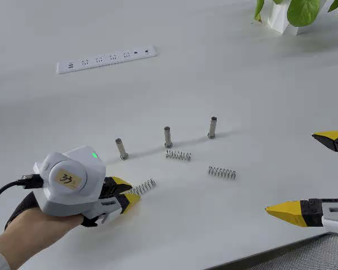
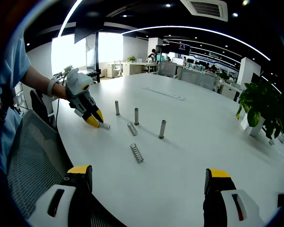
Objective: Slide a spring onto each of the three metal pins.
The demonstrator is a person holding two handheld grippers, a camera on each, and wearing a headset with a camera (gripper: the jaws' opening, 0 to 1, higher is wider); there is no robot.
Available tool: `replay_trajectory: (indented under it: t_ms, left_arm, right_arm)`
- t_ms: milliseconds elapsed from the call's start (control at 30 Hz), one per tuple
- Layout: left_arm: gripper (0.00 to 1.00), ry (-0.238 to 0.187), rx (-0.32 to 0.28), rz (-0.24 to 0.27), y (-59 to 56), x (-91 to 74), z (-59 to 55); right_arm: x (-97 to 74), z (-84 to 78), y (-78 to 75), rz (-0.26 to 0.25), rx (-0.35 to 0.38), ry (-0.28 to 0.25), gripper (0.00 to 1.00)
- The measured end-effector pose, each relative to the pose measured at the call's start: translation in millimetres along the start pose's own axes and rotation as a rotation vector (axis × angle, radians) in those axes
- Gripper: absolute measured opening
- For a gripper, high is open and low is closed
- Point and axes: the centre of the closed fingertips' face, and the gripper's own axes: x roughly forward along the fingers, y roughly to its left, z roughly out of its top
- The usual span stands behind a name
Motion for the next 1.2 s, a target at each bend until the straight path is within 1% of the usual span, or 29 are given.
replay_trajectory:
  t_ms: [67, 100, 133, 167, 233, 333, 533, 633, 767, 800, 900, 933, 1000, 1200]
  left_arm:
    - [0.11, 0.019, 0.045, -0.001, -1.4, 0.3, -0.4]
    - [0.12, 0.028, 0.08, -0.002, -2.5, 0.6, -0.1]
    - [0.12, 0.027, 0.096, 0.003, -2.8, 0.5, 1.2]
    - [0.11, 0.038, 0.083, -0.007, -4.6, 0.8, 1.2]
    - [0.1, 0.046, 0.1, -0.008, -4.4, 1.4, 1.6]
    - [0.08, 0.056, 0.104, -0.013, -5.4, 1.7, 2.1]
    - [0.07, 0.077, 0.091, -0.012, -4.2, 2.0, 2.0]
    - [0.07, 0.098, 0.072, -0.008, -3.3, 2.6, 2.4]
    - [0.07, 0.11, 0.081, -0.002, -4.6, 2.1, 0.6]
    - [0.07, 0.109, 0.078, -0.001, -4.5, 1.9, 0.3]
    - [0.07, 0.094, 0.032, 0.001, -3.5, 1.6, 0.3]
    - [0.07, 0.08, -0.009, 0.0, -3.7, 1.5, 0.4]
    - [0.07, 0.071, -0.042, 0.0, -2.0, 0.9, -0.2]
    - [0.07, 0.054, -0.053, 0.006, -5.1, -1.8, -1.9]
  right_arm:
    - [0.2, -0.1, 0.0, 0.0, 0.001, 0.001, 0.99]
    - [0.3, -0.3, 0.4, 0.0, 0.0, 0.002, 0.99]
    - [0.5, -0.5, 0.7, 0.001, -0.001, 0.004, 0.99]
    - [0.7, -0.8, 1.4, 0.003, -0.006, 0.007, 0.99]
    - [1.0, -0.5, 2.5, 0.006, -0.005, 0.006, 0.99]
    - [1.6, 0.1, 3.3, 0.008, -0.009, 0.007, 0.99]
    - [1.1, 0.6, 4.5, 0.008, -0.007, 0.006, 0.99]
    - [1.0, 0.6, 5.3, 0.008, -0.007, 0.005, 0.99]
    - [1.6, 0.7, 6.4, 0.01, -0.006, 0.004, 0.99]
    - [1.8, 1.1, 6.6, 0.011, -0.005, 0.003, 0.99]
    - [1.8, 2.3, 7.6, 0.012, -0.005, -0.001, 0.99]
    - [1.8, 3.1, 7.4, 0.011, -0.006, -0.003, 0.99]
    - [1.8, 3.7, 8.2, 0.013, -0.004, -0.005, 0.99]
    - [2.3, 3.8, 10.6, 0.021, -0.011, -0.004, 0.99]
